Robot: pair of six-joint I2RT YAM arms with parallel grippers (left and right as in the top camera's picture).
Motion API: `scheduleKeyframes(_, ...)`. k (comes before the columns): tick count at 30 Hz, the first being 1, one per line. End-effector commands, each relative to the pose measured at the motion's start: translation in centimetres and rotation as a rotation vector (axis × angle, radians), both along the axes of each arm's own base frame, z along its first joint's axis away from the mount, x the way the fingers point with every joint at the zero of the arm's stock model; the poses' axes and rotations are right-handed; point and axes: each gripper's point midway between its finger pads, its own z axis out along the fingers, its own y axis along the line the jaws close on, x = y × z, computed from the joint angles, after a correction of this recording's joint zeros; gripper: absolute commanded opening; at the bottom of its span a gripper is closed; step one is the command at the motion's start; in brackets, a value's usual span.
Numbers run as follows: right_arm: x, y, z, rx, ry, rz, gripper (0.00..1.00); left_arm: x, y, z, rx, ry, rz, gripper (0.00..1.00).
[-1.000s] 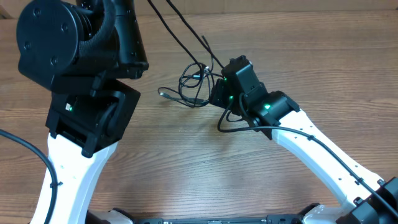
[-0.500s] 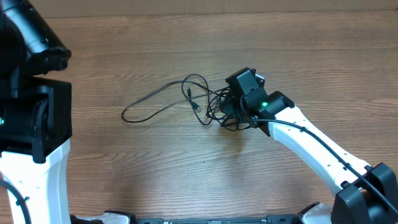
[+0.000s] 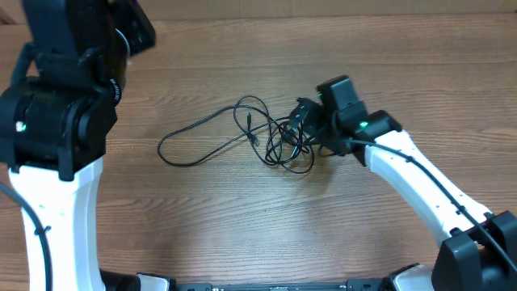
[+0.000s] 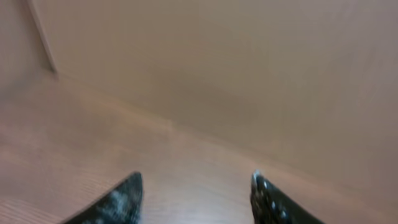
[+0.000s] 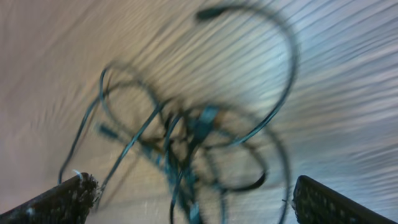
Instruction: Untangle cables
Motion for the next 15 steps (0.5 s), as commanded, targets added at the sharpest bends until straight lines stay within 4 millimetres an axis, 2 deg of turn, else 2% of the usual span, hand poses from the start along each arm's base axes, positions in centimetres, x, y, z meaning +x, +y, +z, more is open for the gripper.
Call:
scheduleKeyframes(1, 0.8, -1.0, 1.3, 0.078, -0.003, -0.021, 1.0, 0.5, -3.0, -6.5, -0.063, 0.255, -0.142, 0.89)
scheduleKeyframes(2, 0.9, -1.4, 1.3, 0.08, -0.001, -0.033, 1.0, 0.5, -3.6, -8.1, -0.073, 0.318, -0.166, 1.0)
scheduleKeyframes(3, 0.9, -1.6, 1.2, 0.078, 0.002, -0.038, 1.0, 0.6, -4.1, -9.1, -0.083, 0.357, -0.184, 1.0)
scheduleKeyframes(4, 0.9, -2.1, 1.1, 0.075, 0.01, -0.051, 1.0, 0.7, -5.6, -11.7, -0.125, 0.459, -0.245, 0.99)
scheduleKeyframes(6, 1.0, -2.7, 1.0, 0.061, 0.013, -0.067, 1.0, 1.0, -6.3, -14.8, -0.142, 0.577, -0.263, 0.99)
scheduleKeyframes(8, 1.0, -3.5, 0.7, 0.027, 0.016, -0.089, 1.0, 1.2, -6.4, -17.9, -0.136, 0.694, -0.249, 1.0)
scheduleKeyframes(9, 1.0, -4.6, 0.5, -0.018, 0.014, -0.118, 1.0, 1.2, -6.4, -20.1, -0.132, 0.78, -0.239, 1.0)
scheduleKeyframes(11, 1.0, -6.5, 0.2, -0.1, 0.013, -0.171, 1.0, 1.0, -6.3, -23.1, -0.126, 0.899, -0.224, 0.99)
scheduleKeyframes(14, 0.9, -7.4, 0.0, -0.135, 0.017, -0.192, 1.0, 1.0, -5.7, -25.9, -0.096, 1.002, -0.19, 1.0)
scheduleKeyframes(15, 0.9, -7.4, 0.0, -0.135, 0.017, -0.192, 1.0, 1.5, -4.8, -26.9, -0.072, 1.024, -0.152, 1.0)
